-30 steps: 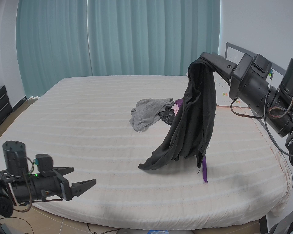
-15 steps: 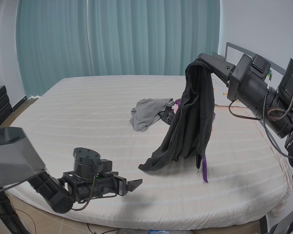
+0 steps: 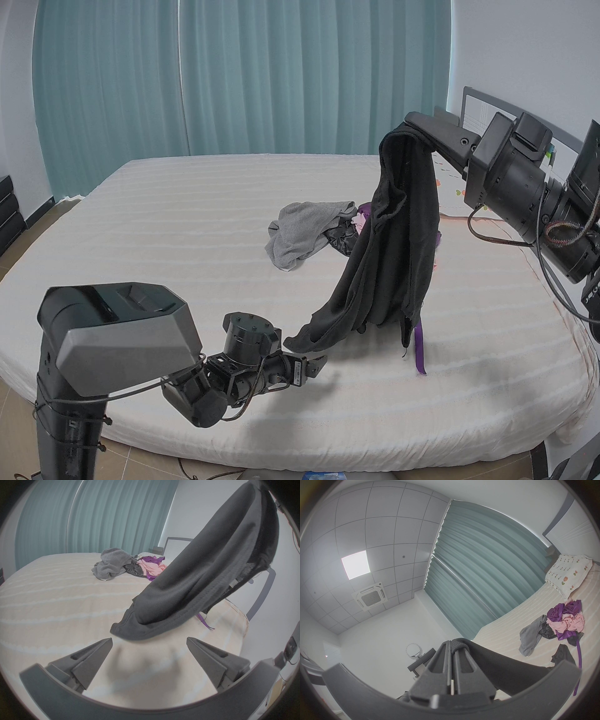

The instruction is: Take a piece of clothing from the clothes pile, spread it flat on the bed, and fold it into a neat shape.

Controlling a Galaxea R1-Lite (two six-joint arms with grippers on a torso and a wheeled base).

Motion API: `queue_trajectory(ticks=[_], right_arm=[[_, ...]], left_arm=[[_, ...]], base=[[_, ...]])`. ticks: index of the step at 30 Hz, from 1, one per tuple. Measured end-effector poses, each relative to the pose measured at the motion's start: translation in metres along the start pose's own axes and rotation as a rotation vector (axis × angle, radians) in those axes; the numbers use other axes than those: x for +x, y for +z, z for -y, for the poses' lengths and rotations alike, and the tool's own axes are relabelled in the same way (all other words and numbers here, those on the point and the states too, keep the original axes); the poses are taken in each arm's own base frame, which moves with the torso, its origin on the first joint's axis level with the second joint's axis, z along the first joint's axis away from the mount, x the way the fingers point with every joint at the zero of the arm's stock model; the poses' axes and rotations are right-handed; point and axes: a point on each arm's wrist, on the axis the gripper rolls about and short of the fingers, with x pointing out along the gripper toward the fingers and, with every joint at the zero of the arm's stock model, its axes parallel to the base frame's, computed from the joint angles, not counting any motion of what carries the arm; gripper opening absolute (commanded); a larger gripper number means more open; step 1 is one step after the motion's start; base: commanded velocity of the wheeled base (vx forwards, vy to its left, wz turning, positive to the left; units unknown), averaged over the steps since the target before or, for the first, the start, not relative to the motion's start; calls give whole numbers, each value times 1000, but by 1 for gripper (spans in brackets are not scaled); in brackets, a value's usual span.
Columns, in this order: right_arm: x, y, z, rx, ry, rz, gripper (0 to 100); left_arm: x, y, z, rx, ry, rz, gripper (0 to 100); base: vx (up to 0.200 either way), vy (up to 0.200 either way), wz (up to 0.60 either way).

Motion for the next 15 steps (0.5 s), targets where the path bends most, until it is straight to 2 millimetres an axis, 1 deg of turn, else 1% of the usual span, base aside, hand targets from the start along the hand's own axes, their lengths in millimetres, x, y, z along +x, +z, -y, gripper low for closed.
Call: queue_trajectory(ticks=[3,4,10,15], right_arm=[[1,0,1,-1,-2,2,0],[1,0,1,0,-4,2,0],[1,1,5,0,-17,4,0],[0,4,13,-2,-42,13,0]], left_arm=[[14,-1,0,1,-2,13,100],[20,-1,0,1,-3,18,0],[44,-6,-2,-3,2,49,0],[51,-11,-9,-16,59,83,0]], base=[[0,0,0],[0,0,0],[0,0,0],[0,0,0]])
